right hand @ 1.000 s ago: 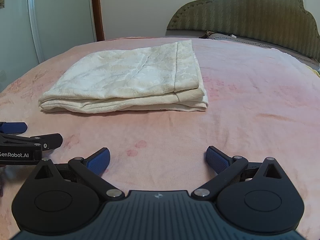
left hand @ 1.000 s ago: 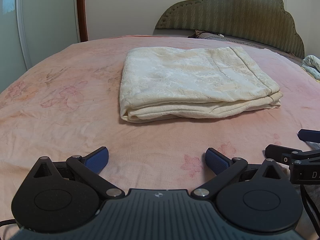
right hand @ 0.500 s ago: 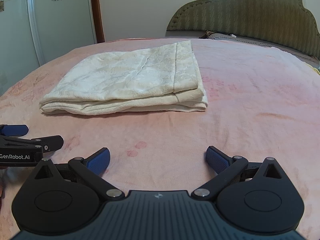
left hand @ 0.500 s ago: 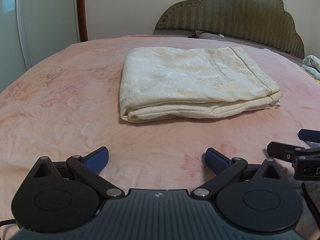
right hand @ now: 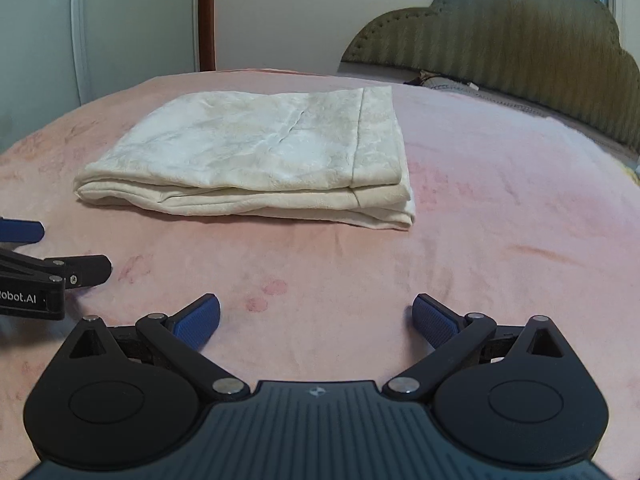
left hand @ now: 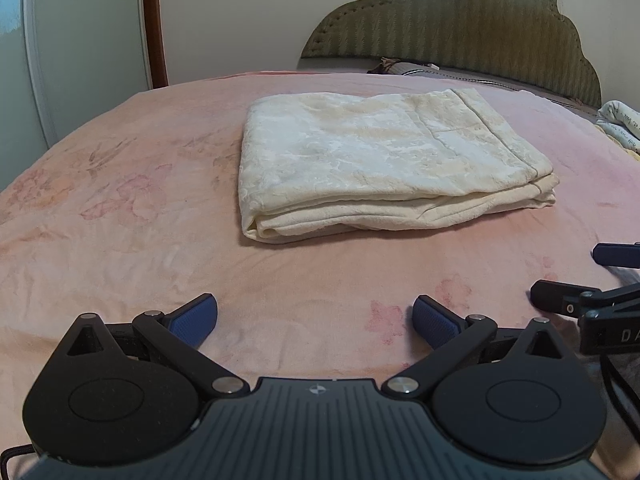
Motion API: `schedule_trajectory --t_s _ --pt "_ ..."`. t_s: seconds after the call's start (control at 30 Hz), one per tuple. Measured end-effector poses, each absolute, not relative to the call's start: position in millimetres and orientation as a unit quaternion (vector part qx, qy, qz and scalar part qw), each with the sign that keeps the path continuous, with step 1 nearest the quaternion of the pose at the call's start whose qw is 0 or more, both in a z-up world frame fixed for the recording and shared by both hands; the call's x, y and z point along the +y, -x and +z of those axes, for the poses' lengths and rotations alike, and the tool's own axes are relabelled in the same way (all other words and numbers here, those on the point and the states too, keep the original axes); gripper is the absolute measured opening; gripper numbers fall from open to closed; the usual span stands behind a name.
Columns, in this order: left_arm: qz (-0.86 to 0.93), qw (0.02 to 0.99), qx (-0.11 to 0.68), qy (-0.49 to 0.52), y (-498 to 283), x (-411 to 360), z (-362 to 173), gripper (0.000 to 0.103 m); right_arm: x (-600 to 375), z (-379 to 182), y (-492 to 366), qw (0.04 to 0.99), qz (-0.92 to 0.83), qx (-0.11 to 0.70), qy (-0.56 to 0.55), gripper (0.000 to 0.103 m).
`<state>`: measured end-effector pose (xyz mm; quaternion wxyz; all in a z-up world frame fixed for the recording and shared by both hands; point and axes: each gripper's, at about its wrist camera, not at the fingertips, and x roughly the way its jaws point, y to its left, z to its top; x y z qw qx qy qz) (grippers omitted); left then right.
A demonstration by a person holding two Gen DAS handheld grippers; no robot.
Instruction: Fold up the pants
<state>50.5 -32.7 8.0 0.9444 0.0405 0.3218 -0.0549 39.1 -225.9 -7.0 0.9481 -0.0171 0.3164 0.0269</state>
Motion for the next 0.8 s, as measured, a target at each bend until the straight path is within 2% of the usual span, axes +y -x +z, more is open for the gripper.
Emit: schedule_trajectory --t_s 0.1,0.8 --pt "-0.057 0.944 0.322 -0.037 -50.5 -32.7 7.9 0.103 -226.6 -7.0 -38.2 0.948 0.037 0.315 -0.011 0.103" --pt "-0.052 0.944 0.323 -0.036 -51.2 -37.0 8.6 0.103 -227.2 -6.5 -35.1 0.948 0.033 0.318 0.001 0.103"
